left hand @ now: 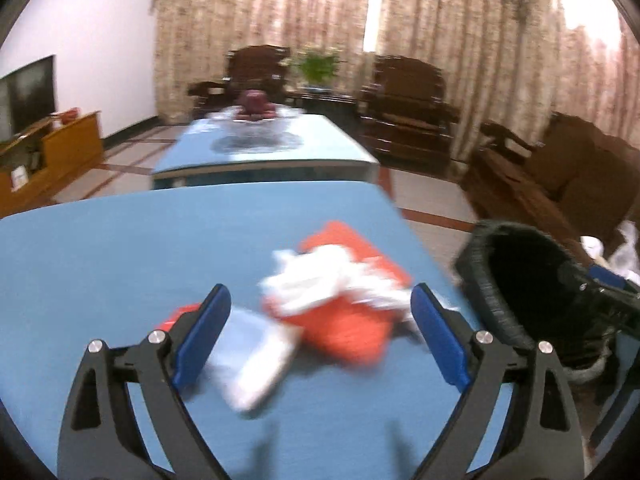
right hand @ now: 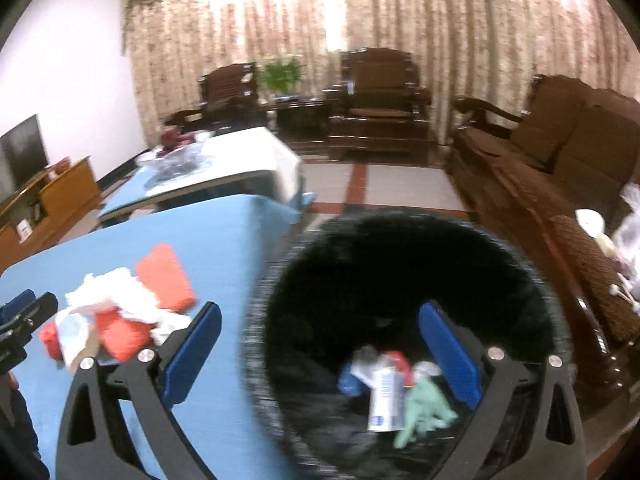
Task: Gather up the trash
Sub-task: 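Move both tools back over the trash on the table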
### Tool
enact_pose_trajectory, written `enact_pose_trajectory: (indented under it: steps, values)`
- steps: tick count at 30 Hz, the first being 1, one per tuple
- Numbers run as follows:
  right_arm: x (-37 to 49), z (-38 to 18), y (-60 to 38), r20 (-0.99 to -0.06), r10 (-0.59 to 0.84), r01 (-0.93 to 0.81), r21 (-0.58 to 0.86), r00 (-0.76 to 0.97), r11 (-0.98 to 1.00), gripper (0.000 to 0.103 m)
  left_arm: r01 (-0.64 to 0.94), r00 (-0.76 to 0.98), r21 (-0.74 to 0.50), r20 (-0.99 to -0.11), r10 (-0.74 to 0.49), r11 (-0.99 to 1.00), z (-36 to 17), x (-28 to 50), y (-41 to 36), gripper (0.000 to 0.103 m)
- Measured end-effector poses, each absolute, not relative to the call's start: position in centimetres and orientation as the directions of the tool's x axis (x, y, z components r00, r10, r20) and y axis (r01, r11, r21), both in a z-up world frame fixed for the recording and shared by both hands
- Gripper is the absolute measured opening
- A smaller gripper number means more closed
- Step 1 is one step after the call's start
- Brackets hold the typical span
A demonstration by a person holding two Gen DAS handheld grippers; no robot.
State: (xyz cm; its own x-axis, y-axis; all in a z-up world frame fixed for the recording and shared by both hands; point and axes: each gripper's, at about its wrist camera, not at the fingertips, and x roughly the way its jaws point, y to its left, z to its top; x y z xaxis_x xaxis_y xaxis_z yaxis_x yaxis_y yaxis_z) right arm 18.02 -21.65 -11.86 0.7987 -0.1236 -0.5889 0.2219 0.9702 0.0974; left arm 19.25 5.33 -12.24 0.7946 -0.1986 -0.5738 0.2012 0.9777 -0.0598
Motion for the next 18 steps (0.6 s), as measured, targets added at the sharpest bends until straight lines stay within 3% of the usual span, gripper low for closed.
enact_pose_trajectory:
  steps: [7,18]
  values:
    - [21.2,-12.4,-14.6,-0.586,-0.032,0.093,0.074,0.809,0.993,0.097,0.065,0.797,-0.047,-0.599,-0.080,0.997,-13.2,19.6,12.6,0.089]
    - [24.3,-14.2,-8.2,-0.584,0.033,-0.019,0.031,0.811,0.999,0.096,0.012,0.749,-0.095,-0.659,-0.072,0.995,-16.1,20.1,16.8,0.088]
